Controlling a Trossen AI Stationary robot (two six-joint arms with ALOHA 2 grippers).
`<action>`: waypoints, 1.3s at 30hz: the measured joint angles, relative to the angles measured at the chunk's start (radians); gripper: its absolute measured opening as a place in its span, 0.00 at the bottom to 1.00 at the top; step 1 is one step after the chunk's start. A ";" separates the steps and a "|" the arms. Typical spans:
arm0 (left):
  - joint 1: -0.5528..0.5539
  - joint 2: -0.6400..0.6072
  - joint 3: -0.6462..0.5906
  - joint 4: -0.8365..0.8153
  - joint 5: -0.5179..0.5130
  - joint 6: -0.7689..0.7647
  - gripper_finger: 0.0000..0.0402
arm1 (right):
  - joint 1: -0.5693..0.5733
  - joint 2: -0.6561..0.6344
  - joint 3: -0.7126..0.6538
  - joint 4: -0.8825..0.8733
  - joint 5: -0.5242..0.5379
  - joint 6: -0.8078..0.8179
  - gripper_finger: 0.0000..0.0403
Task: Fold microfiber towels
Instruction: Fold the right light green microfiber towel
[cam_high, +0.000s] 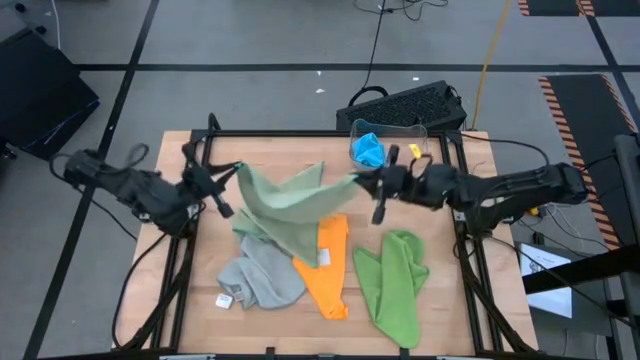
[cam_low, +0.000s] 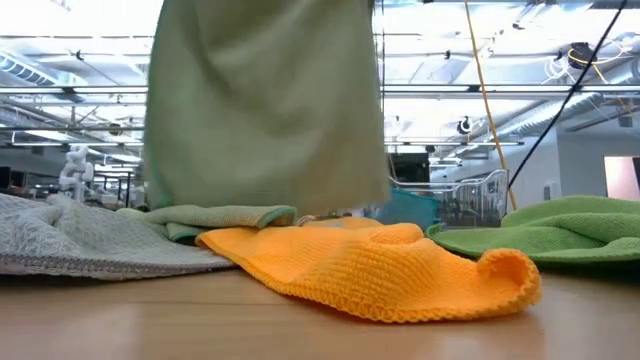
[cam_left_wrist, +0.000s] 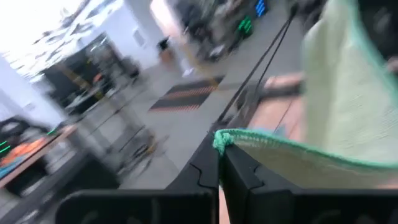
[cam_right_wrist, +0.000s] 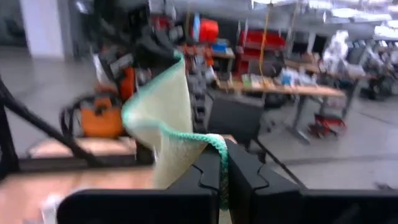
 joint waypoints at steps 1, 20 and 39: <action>0.012 -0.017 0.000 0.056 0.044 0.048 0.01 | -0.011 -0.013 0.000 0.007 -0.023 0.003 0.00; -0.075 0.130 -0.083 -0.166 0.693 -0.608 0.02 | 0.253 0.047 0.002 -0.329 -0.106 0.272 0.00; -0.203 0.298 -0.102 -0.475 0.253 -0.996 0.02 | 0.305 0.093 -0.088 -0.487 0.088 0.486 0.00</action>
